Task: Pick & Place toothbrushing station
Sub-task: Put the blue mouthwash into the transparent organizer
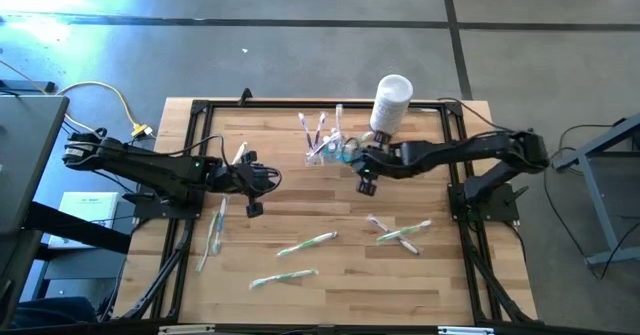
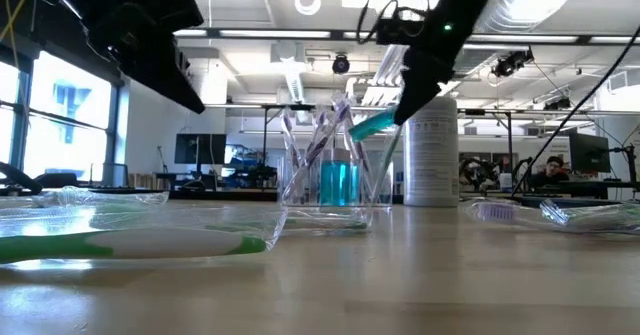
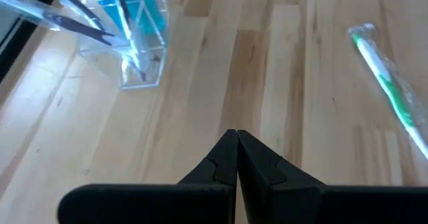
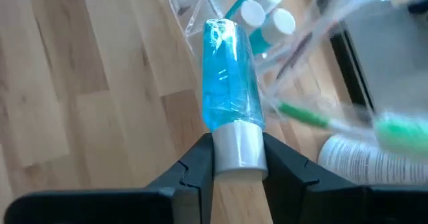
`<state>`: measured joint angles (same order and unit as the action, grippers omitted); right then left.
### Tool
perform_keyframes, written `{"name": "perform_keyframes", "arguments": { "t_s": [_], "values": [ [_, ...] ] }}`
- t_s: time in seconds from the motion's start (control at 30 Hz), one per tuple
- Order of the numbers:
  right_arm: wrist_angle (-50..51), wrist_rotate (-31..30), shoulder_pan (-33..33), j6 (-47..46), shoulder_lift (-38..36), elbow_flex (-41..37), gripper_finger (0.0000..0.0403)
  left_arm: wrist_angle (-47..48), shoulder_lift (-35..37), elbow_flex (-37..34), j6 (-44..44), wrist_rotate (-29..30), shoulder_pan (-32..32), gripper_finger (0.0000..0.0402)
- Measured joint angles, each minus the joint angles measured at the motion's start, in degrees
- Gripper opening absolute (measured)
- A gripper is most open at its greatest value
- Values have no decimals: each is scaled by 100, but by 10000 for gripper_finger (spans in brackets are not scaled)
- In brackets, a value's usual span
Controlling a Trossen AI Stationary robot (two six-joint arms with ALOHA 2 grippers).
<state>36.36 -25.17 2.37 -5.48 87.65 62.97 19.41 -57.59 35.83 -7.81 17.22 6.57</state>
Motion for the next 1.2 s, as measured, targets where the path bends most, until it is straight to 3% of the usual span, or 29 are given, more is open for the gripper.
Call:
{"name": "perform_keyframes", "arguments": {
  "t_s": [0.27,0.47,0.67,1.2],
  "values": [
    [1176,-562,0,418,1225,1384,87,7,-1,0,-23,32,428,1],
    [1905,-1001,2,431,1767,2006,87,10,0,0,-105,51,561,1],
    [2124,-1255,2,575,1826,2097,87,77,0,0,-173,51,559,1],
    [2181,-1187,76,760,1847,2097,87,49,-1,0,-173,51,559,1]
  ]
}}
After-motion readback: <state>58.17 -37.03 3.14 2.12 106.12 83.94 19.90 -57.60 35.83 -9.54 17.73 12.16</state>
